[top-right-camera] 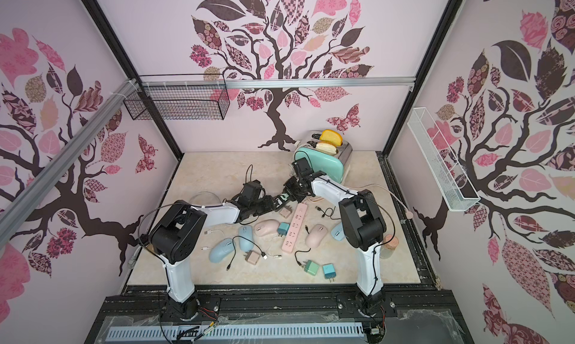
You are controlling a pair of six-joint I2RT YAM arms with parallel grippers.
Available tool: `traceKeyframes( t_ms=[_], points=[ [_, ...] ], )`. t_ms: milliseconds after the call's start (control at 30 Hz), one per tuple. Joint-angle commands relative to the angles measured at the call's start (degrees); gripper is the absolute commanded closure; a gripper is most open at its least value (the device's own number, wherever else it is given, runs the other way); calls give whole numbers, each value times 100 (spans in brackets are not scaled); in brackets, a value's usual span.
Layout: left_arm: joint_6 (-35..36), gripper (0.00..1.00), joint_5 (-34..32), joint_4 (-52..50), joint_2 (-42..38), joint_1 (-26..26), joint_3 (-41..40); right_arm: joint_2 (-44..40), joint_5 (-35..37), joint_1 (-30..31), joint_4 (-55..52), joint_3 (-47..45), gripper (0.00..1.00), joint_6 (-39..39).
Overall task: Unplug the wireless mouse
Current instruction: Remove the plug from the socket.
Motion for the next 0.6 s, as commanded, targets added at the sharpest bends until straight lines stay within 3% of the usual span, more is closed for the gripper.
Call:
traceKeyframes(
  t_ms=[0,67,167,233,333,433,567],
  points=[
    [156,53,-974,-1129,684,206,-253,-38,-163,391,-1510,440,100,-1670],
    [188,54,-942,-1154,718,204,-182,147,-119,426,-1801,417,100,-1862],
    [285,54,-1053,-1306,715,169,-82,154,-1610,315,-444,-613,100,-900],
    [293,54,-1090,-1341,663,156,-98,228,-1868,311,-316,-564,100,-769],
    [255,51,-1092,-1306,481,159,-219,-76,-1351,322,-526,-273,100,-1085],
    [123,40,-1012,-1257,107,169,-362,-377,-663,321,-1028,88,100,-1579],
    [-140,34,-611,-1070,-664,168,-643,-588,-446,268,-1022,0,100,-1865]
  ],
)
